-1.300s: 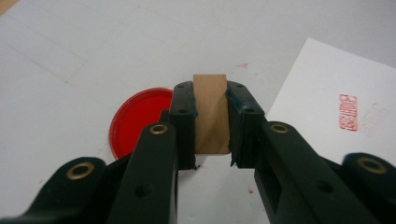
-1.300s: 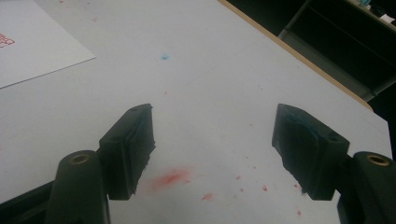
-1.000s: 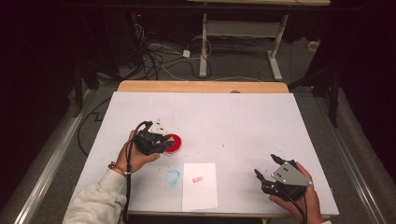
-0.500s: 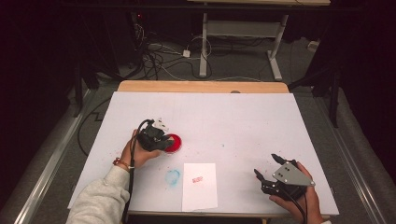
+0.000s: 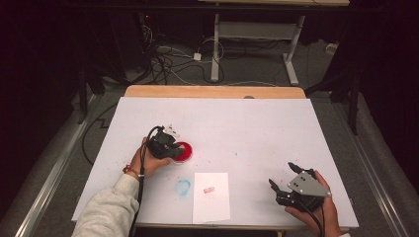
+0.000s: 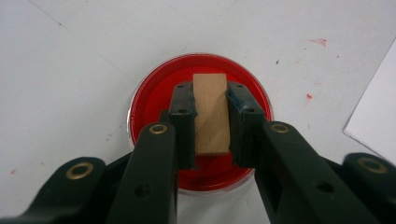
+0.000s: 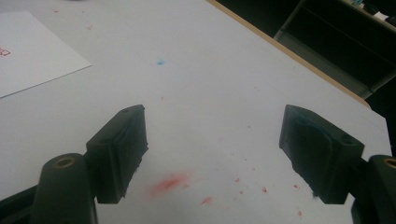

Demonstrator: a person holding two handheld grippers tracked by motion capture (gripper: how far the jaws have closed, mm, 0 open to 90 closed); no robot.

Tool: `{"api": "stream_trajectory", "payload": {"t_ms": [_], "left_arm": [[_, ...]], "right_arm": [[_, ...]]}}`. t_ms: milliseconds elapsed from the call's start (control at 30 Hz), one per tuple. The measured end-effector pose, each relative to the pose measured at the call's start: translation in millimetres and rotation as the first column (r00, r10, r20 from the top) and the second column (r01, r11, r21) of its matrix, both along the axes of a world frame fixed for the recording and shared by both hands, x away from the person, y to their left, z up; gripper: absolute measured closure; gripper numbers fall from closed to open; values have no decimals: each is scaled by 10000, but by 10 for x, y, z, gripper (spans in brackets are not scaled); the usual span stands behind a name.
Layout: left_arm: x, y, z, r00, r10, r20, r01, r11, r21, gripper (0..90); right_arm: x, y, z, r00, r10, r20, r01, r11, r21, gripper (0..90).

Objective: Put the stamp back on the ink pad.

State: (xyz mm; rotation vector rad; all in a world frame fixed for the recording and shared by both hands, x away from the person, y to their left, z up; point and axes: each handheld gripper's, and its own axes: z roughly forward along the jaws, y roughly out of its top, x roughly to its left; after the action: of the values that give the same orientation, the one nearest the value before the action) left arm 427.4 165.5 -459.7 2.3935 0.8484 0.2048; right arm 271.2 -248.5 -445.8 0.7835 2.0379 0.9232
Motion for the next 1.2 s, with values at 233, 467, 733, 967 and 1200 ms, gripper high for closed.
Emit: {"api": "stream_trajectory", "payload": {"t_ms": [233, 467, 733, 967, 1200], "left_arm": [[-1, 4, -8, 10000, 18, -25, -18, 10000, -64, 722], [-12, 32, 10, 10000, 55, 8, -55, 9993, -366, 617], [-91, 76, 131, 9962, 268, 830, -208, 9971, -732, 487], [-161, 89, 215, 9839, 594, 1686, -402, 9925, -1155, 396], [-224, 82, 278, 9680, 759, 2392, -410, 9882, -1477, 309]], "right_arm": [[0, 1, -6, 10000, 13, -62, -14, 10000, -73, 238], [-8, 7, -5, 10000, 61, -44, -62, 9999, -104, 239], [-22, -4, 11, 9999, 125, 81, -125, 9999, 27, 243], [-23, 4, 7, 9999, 164, 54, -164, 9999, -18, 245], [-22, 4, 7, 9999, 160, 43, -160, 9999, -34, 247]]}}
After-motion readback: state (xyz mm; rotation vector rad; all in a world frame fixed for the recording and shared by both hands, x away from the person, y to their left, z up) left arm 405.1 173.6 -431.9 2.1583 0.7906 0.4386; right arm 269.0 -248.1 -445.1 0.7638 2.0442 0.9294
